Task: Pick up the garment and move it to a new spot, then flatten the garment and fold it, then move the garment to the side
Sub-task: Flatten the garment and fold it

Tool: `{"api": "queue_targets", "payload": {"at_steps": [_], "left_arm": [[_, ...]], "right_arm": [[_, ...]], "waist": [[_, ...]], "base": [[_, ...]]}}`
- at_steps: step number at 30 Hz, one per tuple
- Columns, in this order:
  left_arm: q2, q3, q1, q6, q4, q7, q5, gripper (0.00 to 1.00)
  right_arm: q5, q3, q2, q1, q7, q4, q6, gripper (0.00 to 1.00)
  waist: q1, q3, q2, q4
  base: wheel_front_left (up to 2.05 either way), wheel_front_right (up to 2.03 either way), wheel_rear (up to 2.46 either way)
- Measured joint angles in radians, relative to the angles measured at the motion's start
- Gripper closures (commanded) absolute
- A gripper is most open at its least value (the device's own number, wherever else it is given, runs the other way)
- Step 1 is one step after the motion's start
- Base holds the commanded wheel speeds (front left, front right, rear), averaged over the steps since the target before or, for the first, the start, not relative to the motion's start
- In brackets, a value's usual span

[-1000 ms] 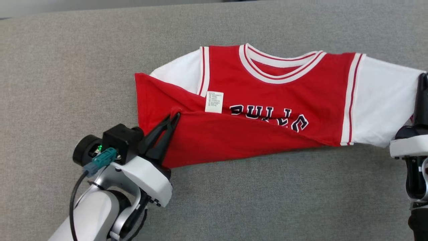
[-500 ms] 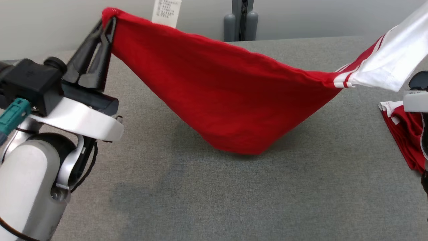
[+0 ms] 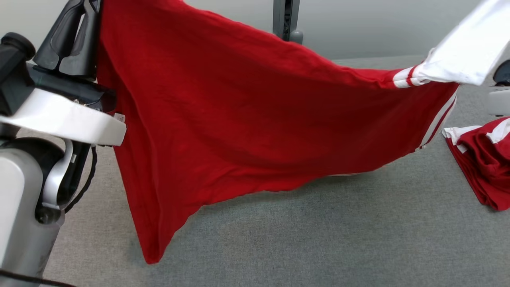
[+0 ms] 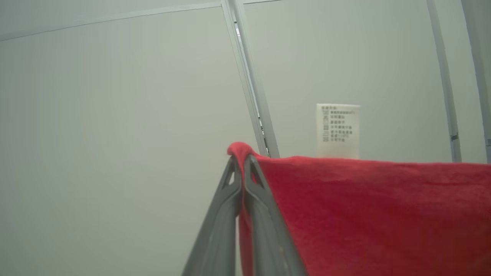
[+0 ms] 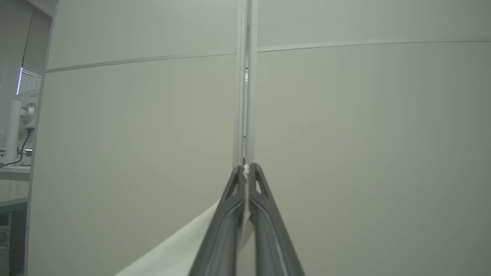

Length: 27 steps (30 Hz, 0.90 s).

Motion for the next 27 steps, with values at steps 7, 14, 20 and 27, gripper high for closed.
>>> {"api": "queue_targets", "payload": {"at_steps": [7,14,20,27], "left_arm": [[-0.053,-0.014,-0.136,-0.071,0.232,-0.012,-0.069,1.00],[-0.118,-0.043,-0.434,-0.163,0.611,-0.018,-0.088,1.00],[-0.180,-0.057,-0.616,-0.195,0.877,-0.051,-0.084,1.00],[-0.225,-0.052,-0.812,-0.207,1.177,-0.107,-0.083,1.00]], "right_arm": [[0.001,0.061,-0.011,-0.177,-0.045,0.210,0.000,1.00],[-0.020,0.160,0.000,-0.525,-0.132,0.545,0.000,1.00],[-0.036,0.164,0.030,-0.729,-0.200,0.813,0.000,1.00],[-0.084,0.154,0.088,-0.961,-0.222,1.102,0.000,1.00]], "waist": [[0.0000,0.046,0.0000,-0.006],[0.0000,0.111,0.0000,-0.008],[0.0000,0.150,0.0000,-0.004],[0.0000,0.197,0.0000,0.011]], "base": [[0.00,0.00,0.00],[0.00,0.00,0.00],[0.00,0.00,0.00],[0.00,0.00,0.00]]}}
